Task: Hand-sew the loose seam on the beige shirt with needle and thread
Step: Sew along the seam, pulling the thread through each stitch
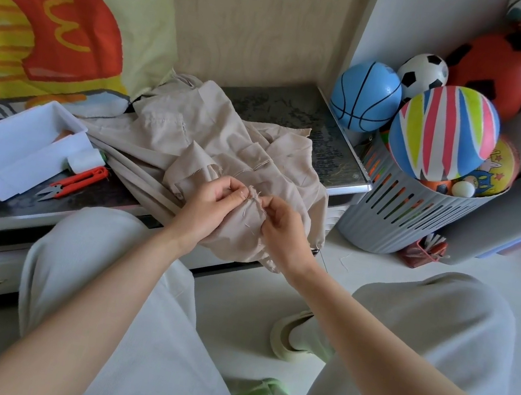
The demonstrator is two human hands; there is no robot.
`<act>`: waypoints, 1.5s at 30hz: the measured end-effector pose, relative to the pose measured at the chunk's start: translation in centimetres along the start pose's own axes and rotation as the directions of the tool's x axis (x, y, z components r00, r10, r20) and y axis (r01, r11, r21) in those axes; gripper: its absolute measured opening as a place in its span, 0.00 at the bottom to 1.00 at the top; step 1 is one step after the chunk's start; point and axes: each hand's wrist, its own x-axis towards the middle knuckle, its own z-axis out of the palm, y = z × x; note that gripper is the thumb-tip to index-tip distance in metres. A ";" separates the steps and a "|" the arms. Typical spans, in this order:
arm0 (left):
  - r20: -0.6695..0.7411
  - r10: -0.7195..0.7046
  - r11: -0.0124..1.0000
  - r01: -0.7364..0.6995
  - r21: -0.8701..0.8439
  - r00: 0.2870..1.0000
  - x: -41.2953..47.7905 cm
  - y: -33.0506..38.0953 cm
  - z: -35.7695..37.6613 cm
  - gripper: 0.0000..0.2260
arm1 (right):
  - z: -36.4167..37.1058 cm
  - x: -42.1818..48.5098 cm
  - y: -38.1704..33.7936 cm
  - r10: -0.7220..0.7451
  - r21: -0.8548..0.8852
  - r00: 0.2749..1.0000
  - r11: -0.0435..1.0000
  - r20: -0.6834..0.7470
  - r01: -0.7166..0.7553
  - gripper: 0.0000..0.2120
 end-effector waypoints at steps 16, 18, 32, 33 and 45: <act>0.054 -0.116 0.986 0.121 -0.115 0.992 -0.3 0.8 -0.3 0.09 | -0.4 0.2 -0.3 0.135 -0.011 0.988 0.991 -0.074 -0.136 0.11; 0.054 -0.111 0.989 0.116 -0.088 0.992 -0.3 0.7 -0.3 0.07 | -0.5 0.2 -0.5 0.156 0.041 0.985 0.987 -0.079 -0.153 0.08; 0.036 -0.085 0.996 0.084 0.011 0.996 -0.2 0.1 -0.3 0.08 | -0.3 0.3 -1.1 0.212 -0.044 0.977 0.976 -0.030 -0.213 0.06; 0.036 -0.082 0.997 0.082 0.004 0.996 -0.2 0.1 -0.3 0.08 | -0.3 0.3 -1.0 0.219 -0.050 0.975 0.974 -0.024 -0.220 0.07; -0.014 -0.028 0.975 0.030 0.220 1.000 0.3 -0.8 -0.2 0.08 | 0.1 0.4 -1.0 0.359 0.210 0.925 0.920 -0.121 -0.329 0.09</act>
